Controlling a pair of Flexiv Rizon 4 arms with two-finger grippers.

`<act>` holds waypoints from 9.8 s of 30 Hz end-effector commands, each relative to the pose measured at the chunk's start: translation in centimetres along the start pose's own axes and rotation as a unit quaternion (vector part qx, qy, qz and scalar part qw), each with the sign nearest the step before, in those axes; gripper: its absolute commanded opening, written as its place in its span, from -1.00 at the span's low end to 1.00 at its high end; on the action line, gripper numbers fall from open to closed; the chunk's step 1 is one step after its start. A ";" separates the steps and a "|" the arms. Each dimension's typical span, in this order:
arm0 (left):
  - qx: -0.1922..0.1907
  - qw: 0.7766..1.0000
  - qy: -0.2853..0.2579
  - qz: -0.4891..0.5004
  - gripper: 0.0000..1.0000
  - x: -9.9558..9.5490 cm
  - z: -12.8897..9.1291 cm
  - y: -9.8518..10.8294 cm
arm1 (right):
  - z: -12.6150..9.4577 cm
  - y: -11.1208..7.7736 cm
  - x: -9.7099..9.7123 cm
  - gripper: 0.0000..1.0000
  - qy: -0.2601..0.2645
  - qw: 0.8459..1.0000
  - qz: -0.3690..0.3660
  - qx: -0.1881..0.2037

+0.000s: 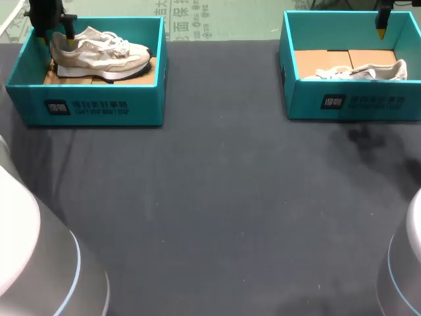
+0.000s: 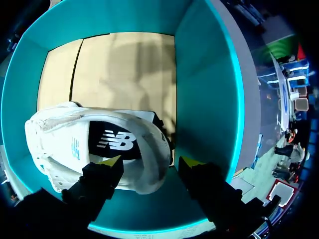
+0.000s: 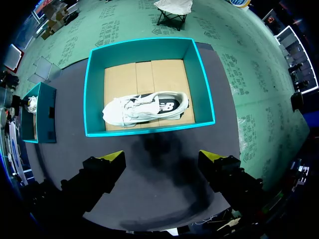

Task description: Take the shoe out of the shoebox, open the shoe tongue, remove and reinsert the insole, then place the shoe into the shoebox

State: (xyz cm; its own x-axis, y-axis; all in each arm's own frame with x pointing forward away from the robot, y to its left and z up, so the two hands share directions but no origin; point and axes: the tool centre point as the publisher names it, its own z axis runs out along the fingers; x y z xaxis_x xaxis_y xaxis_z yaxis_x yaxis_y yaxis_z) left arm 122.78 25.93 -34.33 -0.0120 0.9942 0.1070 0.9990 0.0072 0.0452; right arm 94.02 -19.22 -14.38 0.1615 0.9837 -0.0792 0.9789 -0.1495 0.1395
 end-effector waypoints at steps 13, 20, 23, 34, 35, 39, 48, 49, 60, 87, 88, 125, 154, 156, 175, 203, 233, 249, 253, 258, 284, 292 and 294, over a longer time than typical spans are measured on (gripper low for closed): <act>0.033 0.999 0.012 0.006 0.18 0.3 2.2 0.2 | 0.0 0.0 0.0 1.00 0.000 1.000 0.000 0.000; 0.039 0.999 0.013 0.006 0.19 0.5 3.0 -0.3 | 0.0 0.0 0.0 1.00 0.000 1.000 0.000 0.000; 0.041 0.999 0.016 0.007 0.14 0.5 3.4 -0.3 | 0.0 0.0 0.0 1.00 0.000 1.000 0.000 0.000; 0.043 0.999 0.025 0.009 -0.15 0.5 4.0 -0.4 | 0.0 0.0 0.0 1.00 0.000 1.000 0.000 0.000; 0.043 0.999 0.025 0.009 -0.16 0.5 4.0 -0.4 | 0.0 0.0 0.0 1.00 0.000 1.000 0.000 0.000; 0.042 0.999 0.025 0.009 -0.45 0.7 4.0 -0.4 | 0.0 0.0 0.0 1.00 0.000 1.000 0.000 0.000; 0.040 0.999 0.026 0.009 -1.00 1.2 3.7 -0.4 | 0.0 0.0 0.0 1.00 0.000 1.000 0.000 0.000; 0.040 0.999 0.026 0.009 -1.00 1.3 3.7 -0.4 | 0.0 0.0 0.0 1.00 0.000 1.000 0.000 0.000; 0.038 0.999 0.036 0.006 -1.00 2.6 3.8 -0.3 | 0.0 0.0 0.0 1.00 0.000 1.000 0.000 0.000; -0.009 1.000 0.002 0.016 -1.00 2.1 -3.6 -0.1 | 0.0 0.0 0.0 1.00 0.000 1.000 0.000 0.000; -0.014 1.000 0.000 0.017 -1.00 2.2 -4.4 -0.2 | 0.0 0.0 0.0 1.00 0.000 1.000 0.000 0.000; -0.065 0.997 0.045 0.015 -1.00 1.6 -21.5 -17.4 | 0.0 0.0 0.0 1.00 0.000 1.000 0.000 0.000; -0.109 0.992 0.044 0.047 -1.00 -4.5 -25.2 -34.0 | 0.0 0.0 0.0 1.00 0.000 1.000 0.000 0.000; -0.114 0.991 0.052 0.057 -1.00 -5.4 -24.9 -35.9 | 0.0 0.0 0.0 1.00 0.000 1.000 0.000 0.000; -0.097 0.992 0.046 0.069 -1.00 -10.0 -23.8 -43.6 | 0.0 0.0 0.0 1.00 0.000 1.000 0.000 0.000; -0.004 0.991 0.032 0.129 -1.00 -20.8 -18.6 -48.7 | 0.0 0.0 0.0 1.00 0.000 1.000 0.000 0.000; 0.049 0.990 0.107 0.081 -1.00 -33.7 -7.6 -51.2 | 0.0 0.0 0.0 1.00 0.000 1.000 0.000 0.000; 0.022 0.991 0.102 0.081 -1.00 -35.4 -2.8 -51.8 | 0.0 0.0 0.0 1.00 0.000 1.000 0.000 0.000; 0.021 0.991 0.100 0.080 -1.00 -35.6 -2.3 -51.7 | 0.0 0.0 0.0 1.00 0.000 1.000 0.000 0.000; 0.018 0.992 0.099 0.081 -1.00 -35.8 -1.9 -51.8 | 0.0 0.0 0.0 1.00 0.000 1.000 0.000 0.000; 0.002 0.997 0.032 0.075 0.84 -35.3 -4.6 -52.1 | 0.0 0.0 0.0 1.00 0.000 1.000 0.000 0.000; -0.005 0.999 -0.029 0.042 1.00 -34.2 -9.6 -52.7 | 0.0 0.0 0.0 1.00 0.000 1.000 0.000 0.000; 0.010 0.999 -0.042 0.010 1.00 -33.6 -10.8 -53.1 | 0.0 0.0 0.0 1.00 0.000 1.000 0.000 0.000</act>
State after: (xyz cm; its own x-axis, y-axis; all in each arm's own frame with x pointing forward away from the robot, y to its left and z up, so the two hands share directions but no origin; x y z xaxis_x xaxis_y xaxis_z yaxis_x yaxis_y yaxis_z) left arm 70.21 -11.57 -32.27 0.0389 0.9934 0.1080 0.9988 -0.0420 0.0268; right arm 94.01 -19.23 -14.38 0.1616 0.9837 -0.0793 0.9789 -0.1496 0.1395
